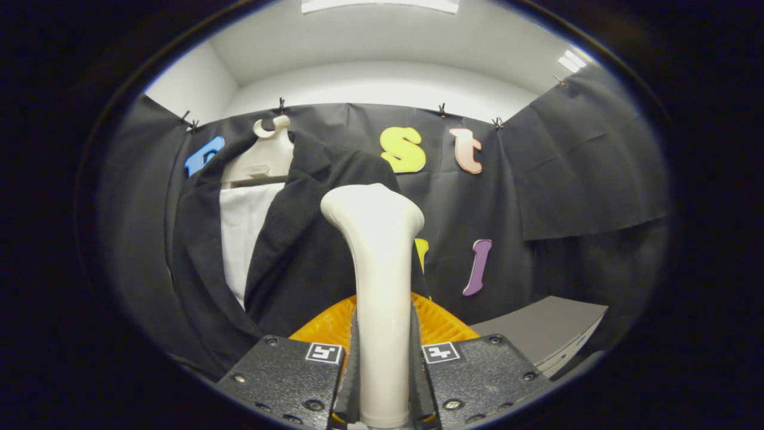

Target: Iron the clothes twice with a garment steamer, once on the left side and once on the right side.

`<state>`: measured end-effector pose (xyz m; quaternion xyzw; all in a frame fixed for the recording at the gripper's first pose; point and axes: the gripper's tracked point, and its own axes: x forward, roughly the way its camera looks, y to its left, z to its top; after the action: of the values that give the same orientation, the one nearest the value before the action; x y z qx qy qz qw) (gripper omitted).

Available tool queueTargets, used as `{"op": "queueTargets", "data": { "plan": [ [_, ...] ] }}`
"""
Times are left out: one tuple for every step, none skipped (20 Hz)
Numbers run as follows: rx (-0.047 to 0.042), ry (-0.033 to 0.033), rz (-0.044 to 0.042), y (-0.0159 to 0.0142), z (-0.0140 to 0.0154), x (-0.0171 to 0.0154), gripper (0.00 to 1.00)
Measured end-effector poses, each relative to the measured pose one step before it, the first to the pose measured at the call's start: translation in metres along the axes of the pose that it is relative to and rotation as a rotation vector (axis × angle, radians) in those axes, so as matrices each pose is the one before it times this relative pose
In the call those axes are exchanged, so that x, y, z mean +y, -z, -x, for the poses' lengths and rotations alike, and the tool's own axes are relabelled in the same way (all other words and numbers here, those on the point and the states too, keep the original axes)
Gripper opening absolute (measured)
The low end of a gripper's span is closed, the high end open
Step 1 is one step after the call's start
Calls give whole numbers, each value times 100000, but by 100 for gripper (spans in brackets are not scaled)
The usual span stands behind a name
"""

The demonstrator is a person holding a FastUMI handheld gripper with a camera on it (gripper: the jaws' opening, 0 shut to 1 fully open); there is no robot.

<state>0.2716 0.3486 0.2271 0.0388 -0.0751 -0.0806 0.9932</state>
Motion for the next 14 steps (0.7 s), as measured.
{"op": "queueTargets", "data": {
  "plan": [
    [1031, 243, 305, 519, 190, -166, 36],
    [734, -50, 270, 576, 321, -110, 36],
    [538, 81, 512, 352, 267, -5, 36],
    [311, -134, 561, 305, 299, -8, 36],
    [542, -94, 434, 349, 262, 136, 36],
    [796, -111, 444, 542, 228, 57, 36],
    [796, -197, 257, 492, 228, 181, 36],
    [891, -246, 287, 545, 227, 204, 36],
    [1008, -235, 226, 627, 185, 170, 36],
    [1277, -373, 162, 717, 139, 191, 36],
    [1571, -628, 289, 717, 132, 208, 36],
    [1543, -602, 257, 722, 190, 234, 36],
    [1031, -305, 336, 586, 143, 191, 36],
    [883, -60, 540, 594, 146, 106, 36]
  ]
}}
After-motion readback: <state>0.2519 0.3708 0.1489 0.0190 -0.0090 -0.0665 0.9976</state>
